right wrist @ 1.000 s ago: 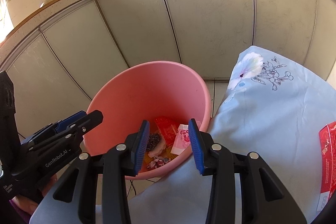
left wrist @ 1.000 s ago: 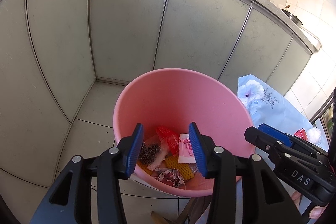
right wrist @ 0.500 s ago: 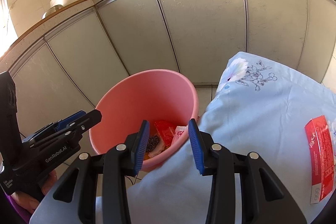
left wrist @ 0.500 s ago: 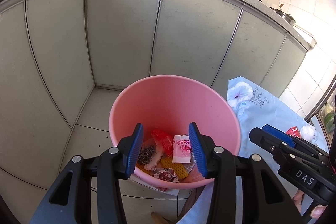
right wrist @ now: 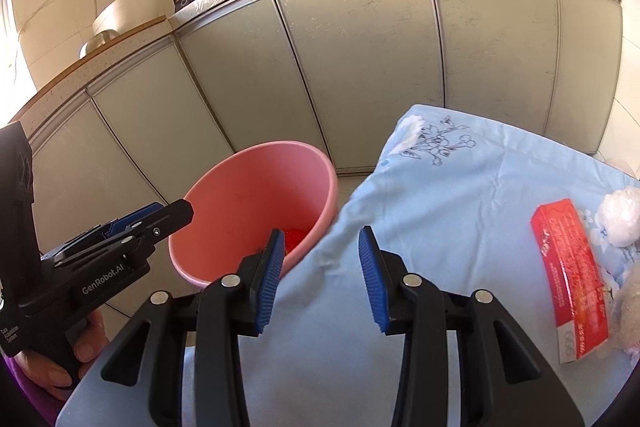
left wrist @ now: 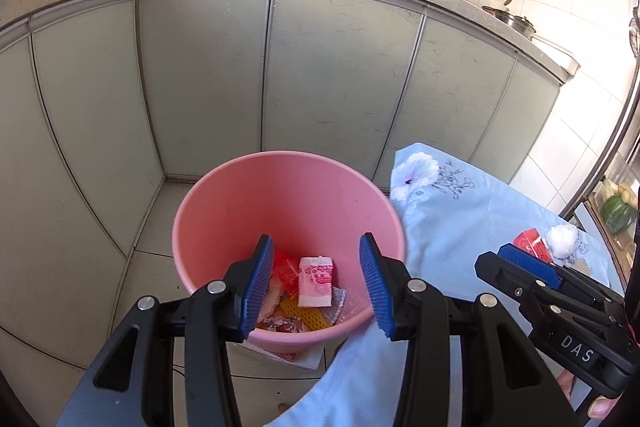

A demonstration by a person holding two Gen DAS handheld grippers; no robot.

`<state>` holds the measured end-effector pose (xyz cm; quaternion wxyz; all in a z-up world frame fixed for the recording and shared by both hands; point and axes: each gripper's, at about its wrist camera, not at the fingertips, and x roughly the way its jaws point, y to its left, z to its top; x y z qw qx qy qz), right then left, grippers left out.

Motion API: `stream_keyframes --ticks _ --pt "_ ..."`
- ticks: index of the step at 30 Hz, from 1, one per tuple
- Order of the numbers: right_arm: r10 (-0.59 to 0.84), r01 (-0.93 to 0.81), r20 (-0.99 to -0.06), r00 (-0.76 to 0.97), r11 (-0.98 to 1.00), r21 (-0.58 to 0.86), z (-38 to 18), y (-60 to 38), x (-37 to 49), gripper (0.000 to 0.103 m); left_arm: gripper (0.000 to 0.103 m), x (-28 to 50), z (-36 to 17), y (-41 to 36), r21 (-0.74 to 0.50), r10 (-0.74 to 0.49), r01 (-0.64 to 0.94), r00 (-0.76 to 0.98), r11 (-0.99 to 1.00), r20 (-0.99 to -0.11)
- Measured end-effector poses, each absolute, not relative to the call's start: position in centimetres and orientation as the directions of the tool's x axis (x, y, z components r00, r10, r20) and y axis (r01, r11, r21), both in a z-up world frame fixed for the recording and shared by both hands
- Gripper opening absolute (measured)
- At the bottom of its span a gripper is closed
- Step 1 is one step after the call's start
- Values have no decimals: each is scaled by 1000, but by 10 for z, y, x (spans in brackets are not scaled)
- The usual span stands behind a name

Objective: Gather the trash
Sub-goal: 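Move both tools back over the table toward the red toothpaste box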

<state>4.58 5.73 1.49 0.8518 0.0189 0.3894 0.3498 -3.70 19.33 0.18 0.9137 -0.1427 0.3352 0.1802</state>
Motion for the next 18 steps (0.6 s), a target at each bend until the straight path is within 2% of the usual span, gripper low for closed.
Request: stream_keyframes --ticks 18 --pt "539 -490 -632 557 828 274 16 -43 24 39 44 -4 7 111 -112 127 -275 718 955 -684"
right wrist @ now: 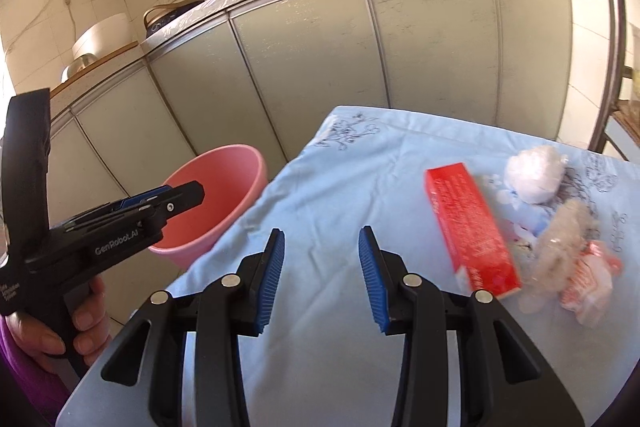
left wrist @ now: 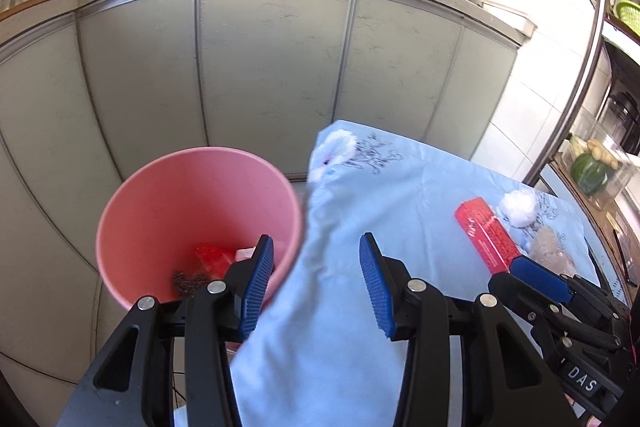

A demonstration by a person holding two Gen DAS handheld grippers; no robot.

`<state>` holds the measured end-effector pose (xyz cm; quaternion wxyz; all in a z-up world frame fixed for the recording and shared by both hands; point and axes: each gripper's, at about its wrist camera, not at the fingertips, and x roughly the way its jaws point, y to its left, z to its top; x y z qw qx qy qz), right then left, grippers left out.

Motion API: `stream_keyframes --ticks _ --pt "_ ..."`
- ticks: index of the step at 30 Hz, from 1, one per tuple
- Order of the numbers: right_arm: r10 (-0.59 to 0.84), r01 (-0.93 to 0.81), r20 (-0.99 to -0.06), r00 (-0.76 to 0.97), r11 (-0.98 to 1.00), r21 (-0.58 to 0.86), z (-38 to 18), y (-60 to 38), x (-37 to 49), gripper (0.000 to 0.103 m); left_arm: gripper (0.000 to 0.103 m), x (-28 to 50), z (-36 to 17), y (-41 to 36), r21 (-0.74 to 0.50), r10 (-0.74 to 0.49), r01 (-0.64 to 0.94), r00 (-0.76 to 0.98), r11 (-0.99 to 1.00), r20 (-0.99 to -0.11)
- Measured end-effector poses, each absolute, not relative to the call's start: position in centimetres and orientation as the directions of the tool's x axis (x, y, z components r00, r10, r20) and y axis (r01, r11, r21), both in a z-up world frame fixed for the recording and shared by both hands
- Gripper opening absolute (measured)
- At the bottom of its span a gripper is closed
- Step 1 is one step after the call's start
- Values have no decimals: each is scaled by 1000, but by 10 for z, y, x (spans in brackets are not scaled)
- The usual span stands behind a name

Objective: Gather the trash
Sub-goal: 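Move both tools back over the table toward the red toothpaste box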

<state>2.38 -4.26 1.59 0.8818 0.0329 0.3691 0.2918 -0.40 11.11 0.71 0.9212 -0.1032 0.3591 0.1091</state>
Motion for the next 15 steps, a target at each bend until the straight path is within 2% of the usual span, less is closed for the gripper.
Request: stream_keyframes --ticks 15 --pt "354 -282 -651 672 935 217 -3 -148 6 39 44 40 0 37 -90 3 -98 692 991 -722"
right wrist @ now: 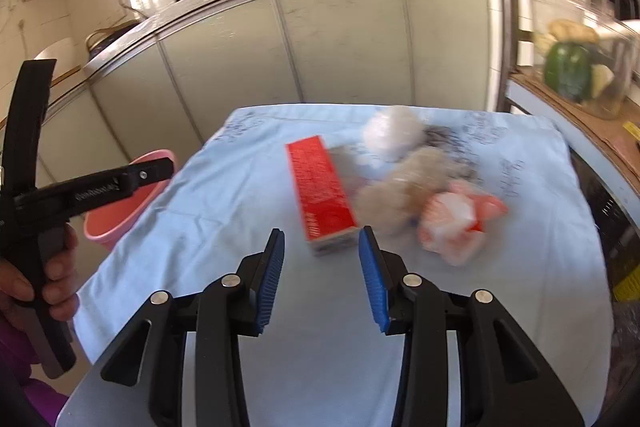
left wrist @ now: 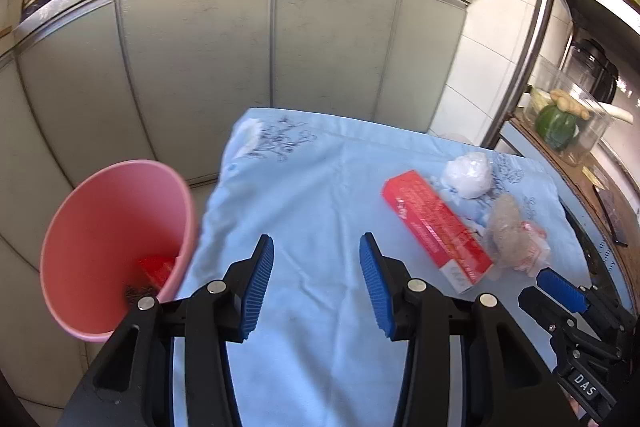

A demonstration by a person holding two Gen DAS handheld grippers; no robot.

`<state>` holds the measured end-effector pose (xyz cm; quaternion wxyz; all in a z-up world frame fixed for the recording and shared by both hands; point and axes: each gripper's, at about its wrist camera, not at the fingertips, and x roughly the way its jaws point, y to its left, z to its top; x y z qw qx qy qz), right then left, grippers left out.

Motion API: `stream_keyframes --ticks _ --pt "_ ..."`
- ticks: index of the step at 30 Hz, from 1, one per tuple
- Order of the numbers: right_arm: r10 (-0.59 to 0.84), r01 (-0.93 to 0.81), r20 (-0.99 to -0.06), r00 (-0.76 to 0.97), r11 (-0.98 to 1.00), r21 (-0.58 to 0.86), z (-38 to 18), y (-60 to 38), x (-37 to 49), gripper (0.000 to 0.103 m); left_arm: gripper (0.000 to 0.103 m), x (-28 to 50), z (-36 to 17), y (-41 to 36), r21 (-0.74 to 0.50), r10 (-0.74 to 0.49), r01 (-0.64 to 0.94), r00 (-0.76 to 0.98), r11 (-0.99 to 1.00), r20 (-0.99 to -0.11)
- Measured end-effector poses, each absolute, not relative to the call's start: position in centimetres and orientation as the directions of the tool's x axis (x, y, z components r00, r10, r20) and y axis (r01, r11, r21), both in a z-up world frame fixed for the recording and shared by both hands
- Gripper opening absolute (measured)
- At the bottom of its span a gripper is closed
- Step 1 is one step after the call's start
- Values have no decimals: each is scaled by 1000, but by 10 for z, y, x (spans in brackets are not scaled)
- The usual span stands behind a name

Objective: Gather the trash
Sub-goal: 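Move both tools back over the table toward the red toothpaste box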

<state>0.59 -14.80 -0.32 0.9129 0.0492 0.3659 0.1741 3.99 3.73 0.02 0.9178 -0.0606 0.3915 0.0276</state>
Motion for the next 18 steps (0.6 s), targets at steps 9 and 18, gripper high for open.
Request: stream_keyframes --ticks 9,18 --pt "301 -164 -679 669 951 260 -25 -187 9 39 44 77 -15 0 -210 -149 -32 598 977 -787" --pt "319 -117 -684 656 938 326 -33 -199 13 39 49 130 -31 -19 -338 -230 -150 483 929 -845"
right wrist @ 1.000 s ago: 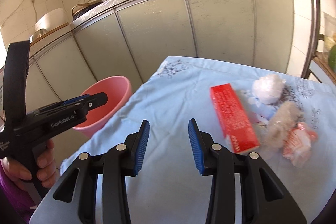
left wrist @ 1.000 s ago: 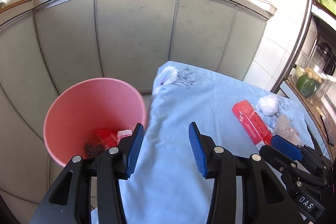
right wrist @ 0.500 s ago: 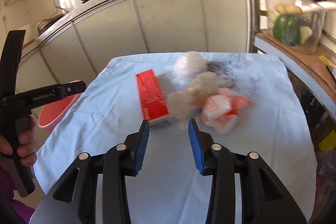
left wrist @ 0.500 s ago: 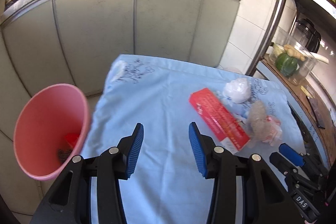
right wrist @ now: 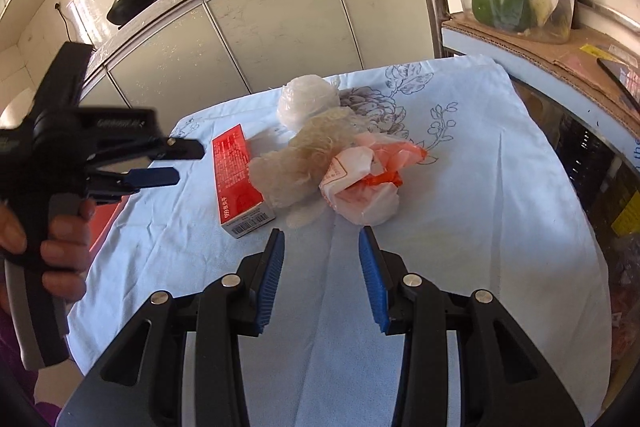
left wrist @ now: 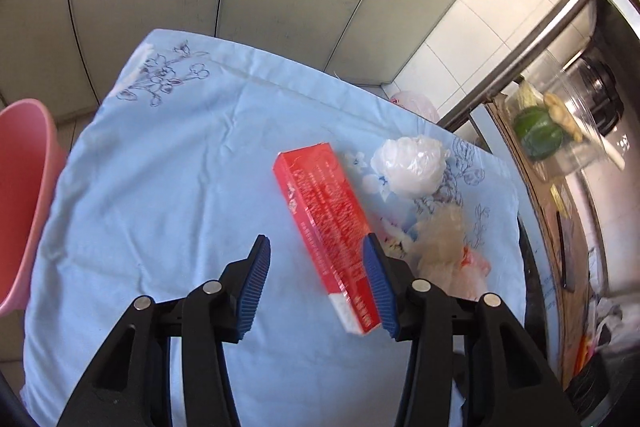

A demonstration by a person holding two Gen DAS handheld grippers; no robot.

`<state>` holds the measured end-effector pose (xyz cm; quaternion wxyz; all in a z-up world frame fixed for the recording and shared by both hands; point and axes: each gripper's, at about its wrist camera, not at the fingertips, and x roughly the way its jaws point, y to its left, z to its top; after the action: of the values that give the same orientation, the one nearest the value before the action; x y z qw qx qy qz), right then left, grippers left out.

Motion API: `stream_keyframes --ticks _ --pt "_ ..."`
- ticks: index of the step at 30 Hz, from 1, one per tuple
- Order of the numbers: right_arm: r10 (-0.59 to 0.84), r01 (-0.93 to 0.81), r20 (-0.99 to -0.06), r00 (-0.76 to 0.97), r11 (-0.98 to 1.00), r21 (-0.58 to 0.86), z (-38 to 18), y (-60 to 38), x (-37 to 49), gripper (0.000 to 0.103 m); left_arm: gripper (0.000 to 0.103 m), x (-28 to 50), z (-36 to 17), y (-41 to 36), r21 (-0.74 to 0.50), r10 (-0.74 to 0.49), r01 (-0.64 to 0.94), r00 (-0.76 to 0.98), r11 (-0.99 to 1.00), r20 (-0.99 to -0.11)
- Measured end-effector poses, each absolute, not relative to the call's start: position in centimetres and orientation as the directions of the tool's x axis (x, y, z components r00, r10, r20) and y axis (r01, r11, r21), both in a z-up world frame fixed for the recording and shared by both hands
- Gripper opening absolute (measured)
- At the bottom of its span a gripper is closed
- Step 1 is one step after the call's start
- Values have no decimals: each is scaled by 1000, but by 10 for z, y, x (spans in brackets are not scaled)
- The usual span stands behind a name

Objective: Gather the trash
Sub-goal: 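Move both tools back over the table toward the red toothpaste box, then grasp the red toothpaste box with the left tool while the right tool grasps the clear plastic bag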

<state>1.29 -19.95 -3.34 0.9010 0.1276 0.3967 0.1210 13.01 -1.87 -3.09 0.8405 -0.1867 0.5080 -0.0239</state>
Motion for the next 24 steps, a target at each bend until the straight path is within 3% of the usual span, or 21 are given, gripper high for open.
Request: stream_keyframes --ticks 8,19,21,24 --pt "389 -57 -664 638 884 464 -44 -219 16 39 54 165 -54 -38 -293 -192 -250 361 923 -912" --pt "404 -63 -640 653 872 486 -42 -222 14 39 55 173 -66 -67 -172 -84 -223 356 960 -931" --pt "402 -61 -639 656 872 485 -42 -222 13 39 54 169 -67 -68 -161 -77 -198 376 967 -924" --pt "398 -59 -642 656 874 482 -42 -222 14 39 44 162 -67 -63 -162 -82 -172 395 972 -915"
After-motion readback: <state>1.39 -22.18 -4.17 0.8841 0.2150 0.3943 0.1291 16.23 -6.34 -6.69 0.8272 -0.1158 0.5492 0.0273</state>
